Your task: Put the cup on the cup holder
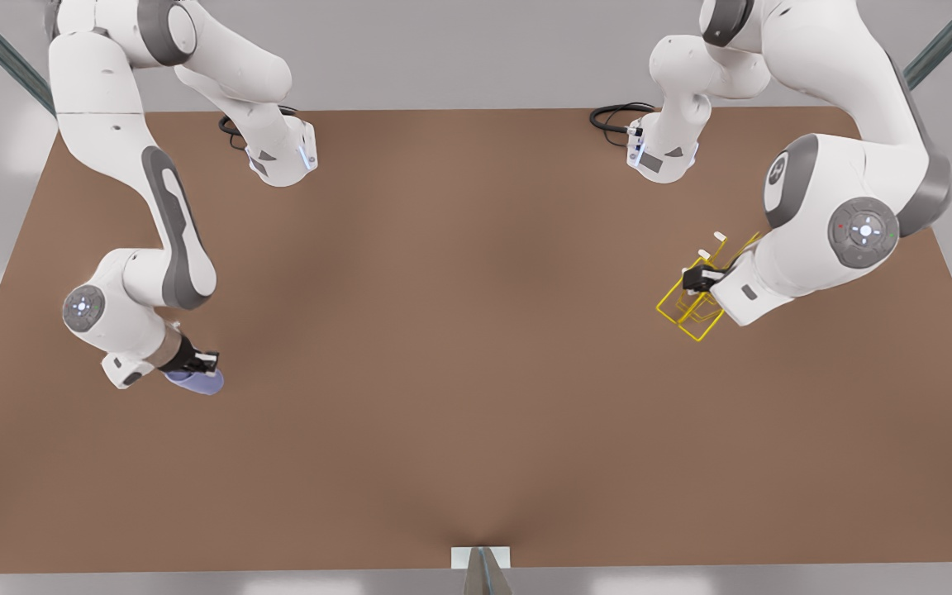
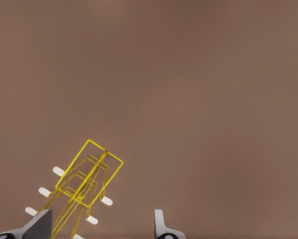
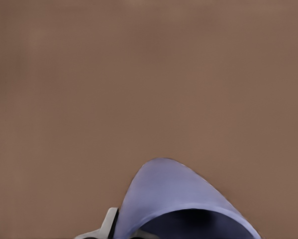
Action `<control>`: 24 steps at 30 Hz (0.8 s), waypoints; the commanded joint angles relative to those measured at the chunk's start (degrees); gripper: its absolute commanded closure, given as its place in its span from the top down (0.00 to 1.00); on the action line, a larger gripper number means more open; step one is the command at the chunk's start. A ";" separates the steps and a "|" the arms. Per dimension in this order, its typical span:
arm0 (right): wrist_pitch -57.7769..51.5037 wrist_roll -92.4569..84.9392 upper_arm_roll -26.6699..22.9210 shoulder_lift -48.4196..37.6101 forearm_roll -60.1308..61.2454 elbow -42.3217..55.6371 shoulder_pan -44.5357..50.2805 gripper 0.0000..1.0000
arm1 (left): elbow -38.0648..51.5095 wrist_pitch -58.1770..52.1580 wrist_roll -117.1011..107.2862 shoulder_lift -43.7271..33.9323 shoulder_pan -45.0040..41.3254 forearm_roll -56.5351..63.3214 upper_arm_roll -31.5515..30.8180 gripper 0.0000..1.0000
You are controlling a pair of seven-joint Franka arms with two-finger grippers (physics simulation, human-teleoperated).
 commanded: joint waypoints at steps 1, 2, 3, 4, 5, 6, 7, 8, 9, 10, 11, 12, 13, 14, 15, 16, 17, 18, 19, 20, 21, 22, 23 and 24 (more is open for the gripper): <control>-6.83 7.87 2.74 2.62 10.77 4.09 1.63 0.21 | -0.02 0.43 -3.50 0.02 0.03 0.43 0.14 1.00; -6.74 12.17 5.29 3.67 16.57 5.84 3.03 0.21 | -0.02 0.43 -3.50 -0.06 0.03 0.78 0.23 1.00; -6.56 12.97 5.82 6.57 22.63 9.09 5.40 0.21 | -0.19 0.35 -3.58 -0.06 -0.06 1.22 0.41 1.00; -6.39 12.97 5.82 9.38 31.24 12.52 7.95 0.21 | -0.28 0.35 -3.58 -0.06 0.03 2.54 0.41 1.00; -6.47 13.15 5.82 11.05 35.89 14.89 9.71 0.21 | -0.37 0.35 -3.58 -0.06 0.03 2.63 0.41 1.00; -6.13 13.06 5.82 12.98 41.52 17.35 11.90 0.21 | -0.37 0.35 -3.58 -0.06 0.03 3.24 0.41 1.00; -5.42 13.23 5.82 16.05 47.15 21.56 14.19 0.21 | -0.37 0.35 -3.58 0.02 0.03 3.51 0.41 1.00; -5.25 15.07 5.82 18.61 51.55 25.96 16.65 0.21 | -0.37 0.43 -3.76 0.02 0.03 3.68 0.50 1.00; -3.05 20.17 5.82 20.63 54.45 30.89 19.38 0.21 | -0.37 1.14 -9.88 0.55 0.03 3.25 0.50 1.00; -2.08 21.93 5.82 23.09 56.65 35.37 21.66 0.21 | -0.28 3.68 -29.64 1.43 -0.06 1.05 0.06 1.00; -1.91 22.02 6.00 25.82 58.76 38.80 23.42 0.21 | -0.28 9.04 -56.80 2.92 -1.38 -3.61 -0.03 1.00; -1.21 21.94 9.60 27.75 59.20 40.30 23.43 0.21 | 0.07 14.66 -75.45 4.24 -2.25 -4.84 -0.03 1.00; -0.94 21.85 12.67 30.56 59.20 42.93 23.51 0.21 | 0.07 19.15 -89.44 5.12 -2.61 -5.11 -0.03 1.00; -0.94 21.85 15.30 32.14 59.20 44.16 23.51 0.21 | 0.25 20.03 -93.48 6.43 -3.31 -4.93 -0.03 1.00; -1.03 21.85 16.81 33.29 59.29 44.34 24.57 0.21 | 0.33 20.12 -98.67 8.28 -5.07 -4.32 0.14 1.00; -1.03 21.50 17.77 35.39 59.47 46.70 25.36 0.21 | 0.68 21.69 -102.36 8.90 -5.07 -4.40 0.14 1.00; -1.03 21.76 18.21 37.42 59.47 49.70 27.38 0.21 | 0.69 22.05 -103.96 9.52 -5.16 -4.67 0.06 1.00; -0.42 21.76 18.22 38.21 59.56 50.40 28.69 0.21 | 0.77 22.05 -104.04 9.60 -5.24 -4.84 -0.03 1.00; -0.24 21.85 18.22 38.48 59.47 50.41 28.87 0.21 | 0.77 22.41 -104.57 10.13 -6.30 -4.93 -0.03 1.00; -0.50 21.85 18.30 38.91 59.47 50.32 29.05 0.21 | 0.69 22.41 -105.01 10.40 -6.39 -5.02 -0.03 1.00; -0.32 22.37 18.13 39.62 59.47 50.23 30.54 0.21 | 0.69 22.32 -104.92 10.48 -6.39 -4.84 -0.03 1.00; -0.32 22.38 16.73 39.71 59.03 49.79 30.63 0.21 | 0.51 22.32 -105.01 10.84 -6.39 -4.49 -0.03 1.00; -0.32 22.46 15.93 39.88 59.03 49.35 31.33 0.21 | 0.51 22.32 -105.36 10.84 -6.39 -4.58 -0.03 1.00; -0.24 22.38 15.76 40.50 58.85 49.18 31.51 0.21 | 0.42 22.32 -106.15 10.92 -6.39 -4.58 0.05 1.00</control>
